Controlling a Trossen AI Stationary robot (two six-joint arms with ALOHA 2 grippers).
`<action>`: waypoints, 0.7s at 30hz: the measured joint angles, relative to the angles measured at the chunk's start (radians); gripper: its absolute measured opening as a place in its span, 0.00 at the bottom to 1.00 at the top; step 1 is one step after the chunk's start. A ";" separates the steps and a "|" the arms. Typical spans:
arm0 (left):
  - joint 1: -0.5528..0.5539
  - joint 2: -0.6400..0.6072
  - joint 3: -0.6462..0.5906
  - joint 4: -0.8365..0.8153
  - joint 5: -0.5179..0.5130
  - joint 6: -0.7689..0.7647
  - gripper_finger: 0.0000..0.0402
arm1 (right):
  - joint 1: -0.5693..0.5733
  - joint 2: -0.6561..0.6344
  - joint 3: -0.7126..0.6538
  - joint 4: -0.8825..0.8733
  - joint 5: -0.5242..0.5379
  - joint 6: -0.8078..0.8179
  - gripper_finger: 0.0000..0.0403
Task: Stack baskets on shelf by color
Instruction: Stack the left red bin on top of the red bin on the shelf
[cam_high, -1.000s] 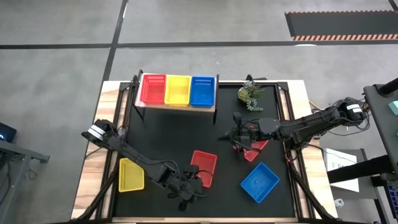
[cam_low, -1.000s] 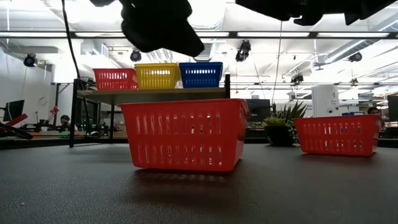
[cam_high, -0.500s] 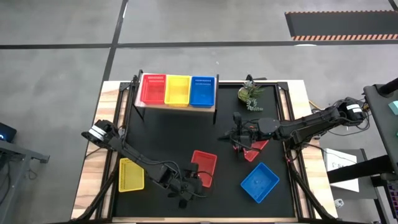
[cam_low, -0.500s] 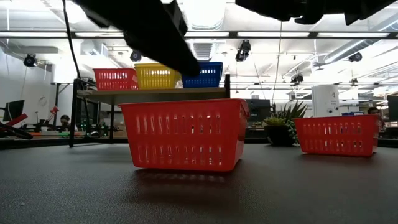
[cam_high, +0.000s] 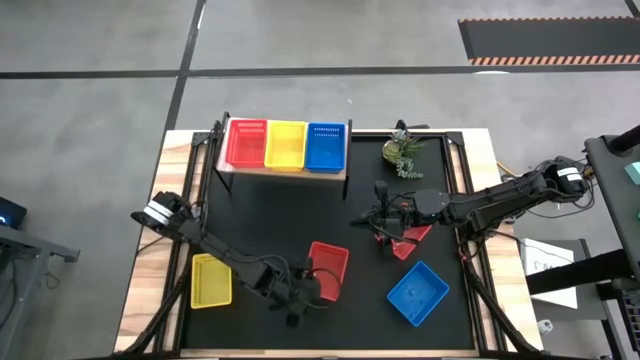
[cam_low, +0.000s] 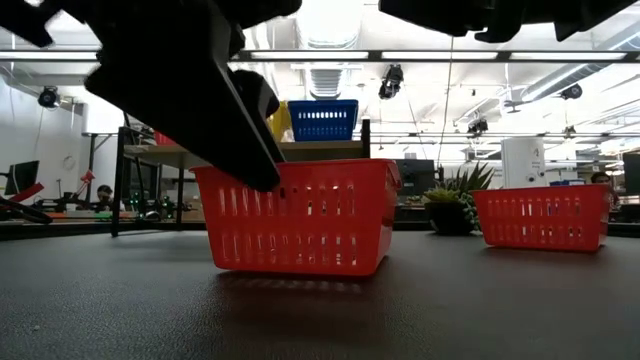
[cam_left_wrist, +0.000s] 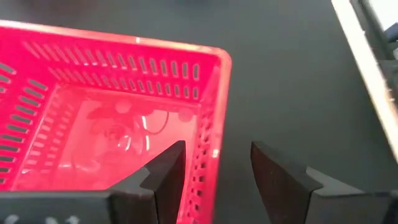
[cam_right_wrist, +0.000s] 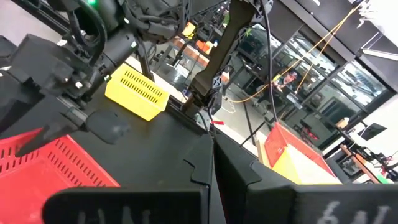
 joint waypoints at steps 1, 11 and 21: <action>0.001 0.000 -0.001 -0.001 0.000 0.002 0.41 | 0.000 0.000 0.000 0.000 0.000 0.000 0.02; 0.012 0.000 -0.002 0.002 0.006 0.007 0.33 | 0.000 0.000 0.000 -0.008 0.001 -0.010 0.02; 0.013 0.000 -0.002 0.008 0.012 0.006 0.04 | 0.000 0.000 0.000 -0.024 0.001 -0.009 0.02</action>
